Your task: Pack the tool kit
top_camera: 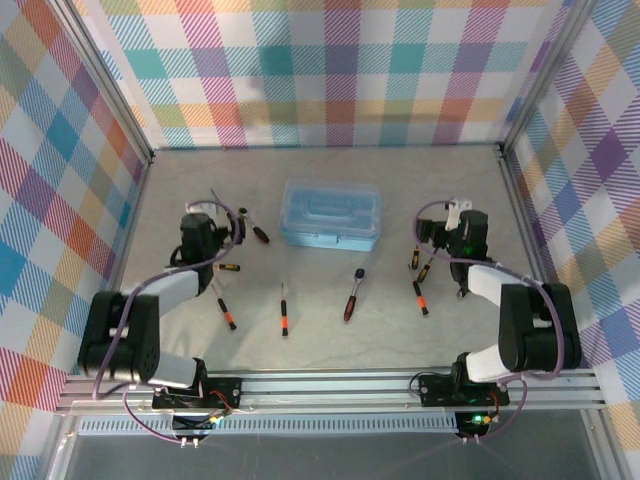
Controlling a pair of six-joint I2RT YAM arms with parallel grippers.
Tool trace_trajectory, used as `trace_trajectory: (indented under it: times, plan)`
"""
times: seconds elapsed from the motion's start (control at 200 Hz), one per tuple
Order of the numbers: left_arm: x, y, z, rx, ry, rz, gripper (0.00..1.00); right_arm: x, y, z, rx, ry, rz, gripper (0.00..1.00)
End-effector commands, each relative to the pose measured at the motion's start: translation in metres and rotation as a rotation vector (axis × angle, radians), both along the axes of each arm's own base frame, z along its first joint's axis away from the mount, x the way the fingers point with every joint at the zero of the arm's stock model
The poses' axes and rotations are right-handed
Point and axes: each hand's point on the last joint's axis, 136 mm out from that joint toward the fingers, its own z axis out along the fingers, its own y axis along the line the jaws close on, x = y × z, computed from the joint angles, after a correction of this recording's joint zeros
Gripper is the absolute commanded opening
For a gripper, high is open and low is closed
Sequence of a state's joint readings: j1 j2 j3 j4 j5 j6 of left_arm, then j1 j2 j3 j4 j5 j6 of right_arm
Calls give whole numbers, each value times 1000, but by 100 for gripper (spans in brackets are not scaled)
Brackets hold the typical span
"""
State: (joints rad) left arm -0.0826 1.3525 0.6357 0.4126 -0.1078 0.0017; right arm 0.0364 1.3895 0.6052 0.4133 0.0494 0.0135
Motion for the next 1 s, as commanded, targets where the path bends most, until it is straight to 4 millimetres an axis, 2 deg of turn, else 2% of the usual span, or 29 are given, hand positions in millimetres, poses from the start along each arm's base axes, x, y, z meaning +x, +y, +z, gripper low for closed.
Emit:
trace_trajectory:
  times: [0.0,0.05,0.1,0.145,0.155,0.205,0.29,0.36,0.49,0.755,0.845,0.995]
  plan:
    - [-6,-11,83,-99,-73,-44,100,-13,21,63,-9,-17,28,99]
    - [-9,-12,120,-169,-92,-18,100,-24,28,94,65,7,0,99]
    - [-15,-4,148,-296,-76,76,100,-39,30,113,189,88,-50,99]
    - [-22,0,163,-427,-37,156,100,-51,27,116,282,169,-129,99]
    - [-24,-1,161,-442,-11,163,100,-54,25,115,300,188,-153,99]
    - [-28,-11,168,-434,26,99,100,-66,12,103,413,264,-323,99]
    - [-23,-11,150,-545,43,141,100,-66,28,95,459,296,-230,99]
    - [-10,-31,147,-554,24,12,100,-66,39,86,490,333,-189,98]
    - [11,-55,126,-528,154,-105,100,-67,67,64,500,464,-88,95]
    - [49,-111,85,-496,410,-313,86,-84,117,8,317,646,8,80]
    - [58,-132,70,-434,464,-369,86,-91,128,-7,255,670,13,77]
    - [76,-154,42,-385,539,-407,86,-104,148,-26,211,725,67,73]
